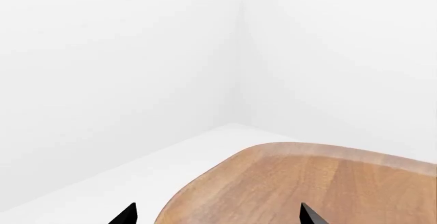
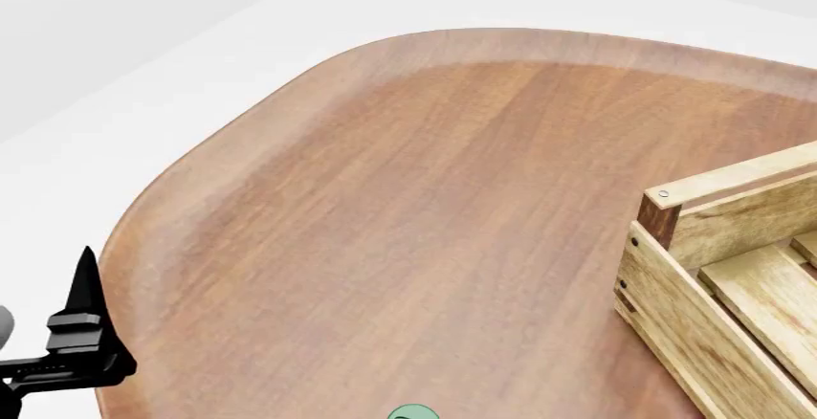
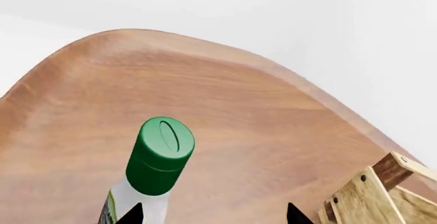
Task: Pick up the salad dressing and put it in the tray.
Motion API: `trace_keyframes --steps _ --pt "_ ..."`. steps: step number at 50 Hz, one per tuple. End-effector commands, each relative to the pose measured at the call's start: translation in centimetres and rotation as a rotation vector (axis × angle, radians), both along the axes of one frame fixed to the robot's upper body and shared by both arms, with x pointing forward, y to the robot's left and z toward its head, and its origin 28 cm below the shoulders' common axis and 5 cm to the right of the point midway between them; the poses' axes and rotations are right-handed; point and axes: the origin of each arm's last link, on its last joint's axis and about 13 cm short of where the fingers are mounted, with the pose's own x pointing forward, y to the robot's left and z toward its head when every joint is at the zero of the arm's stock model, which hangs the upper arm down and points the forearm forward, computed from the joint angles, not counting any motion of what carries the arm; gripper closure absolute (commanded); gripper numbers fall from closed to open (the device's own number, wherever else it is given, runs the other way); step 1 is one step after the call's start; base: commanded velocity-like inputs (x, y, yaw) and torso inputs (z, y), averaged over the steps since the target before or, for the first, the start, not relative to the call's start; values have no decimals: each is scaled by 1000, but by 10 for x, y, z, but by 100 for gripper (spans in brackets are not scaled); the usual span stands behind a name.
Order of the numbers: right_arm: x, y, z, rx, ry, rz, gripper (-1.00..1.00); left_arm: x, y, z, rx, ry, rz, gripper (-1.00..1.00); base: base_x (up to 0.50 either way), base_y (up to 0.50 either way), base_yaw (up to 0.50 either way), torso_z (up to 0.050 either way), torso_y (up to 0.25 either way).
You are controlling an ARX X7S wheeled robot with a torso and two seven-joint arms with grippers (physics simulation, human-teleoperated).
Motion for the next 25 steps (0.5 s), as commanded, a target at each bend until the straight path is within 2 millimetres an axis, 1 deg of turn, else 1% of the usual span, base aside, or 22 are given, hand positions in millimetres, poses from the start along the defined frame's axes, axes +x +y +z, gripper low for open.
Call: trace_keyframes --steps 1,7,11,16,19,22,25 --pt "0 5 -7 79 61 81 -100 0 0 1 3 -2 0 -100 0 0 0 0 0" --pt "8 13 -18 135 118 83 -100 1 0 0 4 0 -1 -100 0 0 0 0 0" --pt "11 21 -28 219 204 114 -100 1 0 -1 4 0 1 -100 0 0 0 0 0" --pt "27 27 -40 281 267 8 -100 0 0 -1 3 1 1 -100 0 0 0 0 0" --pt "31 32 -42 303 272 -3 -100 0 0 -1 2 2 2 -100 0 0 0 0 0" --pt "32 39 -48 322 291 26 -100 0 0 -2 3 3 0 -100 0 0 0 0 0" --pt "34 45 -48 334 297 45 -100 0 0 -2 4 3 0 -100 0 0 0 0 0"
